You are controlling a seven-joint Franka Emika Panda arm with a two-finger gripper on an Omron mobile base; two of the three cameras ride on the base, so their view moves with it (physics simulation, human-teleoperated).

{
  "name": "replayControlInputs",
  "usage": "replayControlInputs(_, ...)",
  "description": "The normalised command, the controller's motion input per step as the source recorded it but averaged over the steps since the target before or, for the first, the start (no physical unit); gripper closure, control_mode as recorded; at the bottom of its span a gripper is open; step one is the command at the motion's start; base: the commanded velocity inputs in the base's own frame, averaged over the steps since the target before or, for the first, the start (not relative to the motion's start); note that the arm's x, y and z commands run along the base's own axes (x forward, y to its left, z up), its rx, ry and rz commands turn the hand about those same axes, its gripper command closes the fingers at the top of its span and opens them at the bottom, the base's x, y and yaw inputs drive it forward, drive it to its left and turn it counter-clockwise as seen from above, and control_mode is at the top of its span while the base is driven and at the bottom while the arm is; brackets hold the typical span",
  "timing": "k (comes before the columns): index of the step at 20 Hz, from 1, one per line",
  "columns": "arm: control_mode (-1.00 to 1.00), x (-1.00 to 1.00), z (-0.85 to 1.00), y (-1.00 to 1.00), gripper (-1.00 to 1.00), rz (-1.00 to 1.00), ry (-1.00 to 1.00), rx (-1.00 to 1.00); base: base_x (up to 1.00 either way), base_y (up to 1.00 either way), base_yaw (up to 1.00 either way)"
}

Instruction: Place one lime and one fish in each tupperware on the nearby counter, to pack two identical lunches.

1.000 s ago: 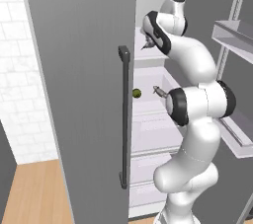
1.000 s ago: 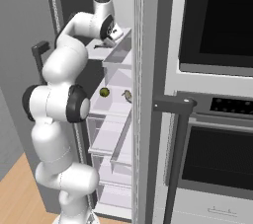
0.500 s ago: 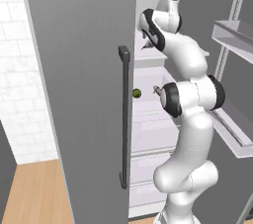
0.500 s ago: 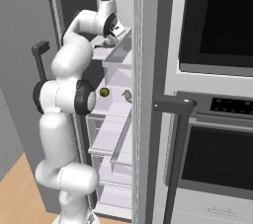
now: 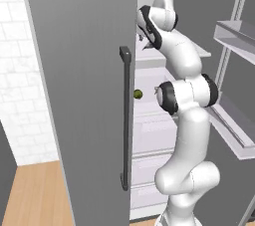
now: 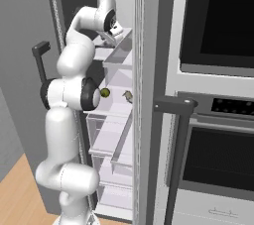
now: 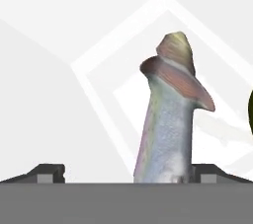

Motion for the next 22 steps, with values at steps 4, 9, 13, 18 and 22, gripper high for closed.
replayControlInputs(4,-1.00,-0.02,-0.89,0.00,1.00,0.02,0.05,0.06,0.00,0.00,0.00)
replayControlInputs(9,-1.00,0.00,-0.68,-0.04,1.00,0.04,0.00,0.04,0.00,0.00,0.00)
replayControlInputs(13,-1.00,-0.50,-0.26,-0.46,1.00,0.00,0.00,0.10,0.00,0.00,0.00)
replayControlInputs(18,-1.00,-0.84,0.00,-0.16,1.00,0.00,-0.02,0.05,0.00,0.00,0.00)
replayControlInputs(22,-1.00,-1.00,-0.13,0.35,1.00,0.02,-0.33,0.00,0.00,0.00,0.00)
